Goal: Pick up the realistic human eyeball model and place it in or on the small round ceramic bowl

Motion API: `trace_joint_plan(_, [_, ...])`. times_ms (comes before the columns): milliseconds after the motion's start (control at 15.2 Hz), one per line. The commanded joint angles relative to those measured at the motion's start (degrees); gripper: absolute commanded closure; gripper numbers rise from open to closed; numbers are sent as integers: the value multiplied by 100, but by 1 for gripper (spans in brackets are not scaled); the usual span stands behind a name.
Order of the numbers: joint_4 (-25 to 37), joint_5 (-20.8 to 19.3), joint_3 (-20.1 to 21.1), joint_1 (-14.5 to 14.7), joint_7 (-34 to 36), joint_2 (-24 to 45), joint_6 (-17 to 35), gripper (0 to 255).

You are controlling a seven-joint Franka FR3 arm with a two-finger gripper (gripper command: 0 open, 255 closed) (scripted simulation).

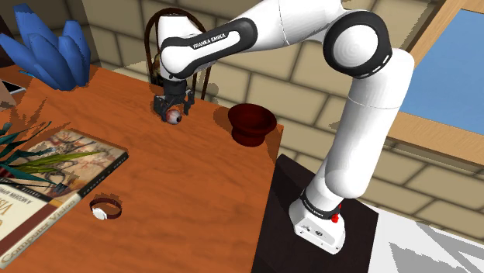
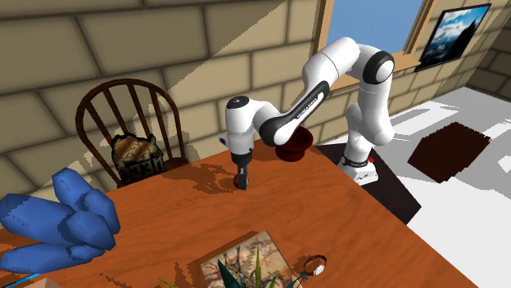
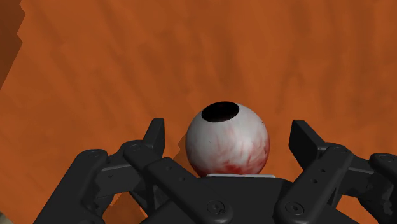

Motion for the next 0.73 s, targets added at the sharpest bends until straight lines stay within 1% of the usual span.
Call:
trace_joint_plan(0, [0,0,0,0,0,0,0,255])
trace_joint_plan(594, [-1,0,0,0,0,0,1,255])
trace_joint_plan(660, [39,5,1,-1,-1,-30,-68,255])
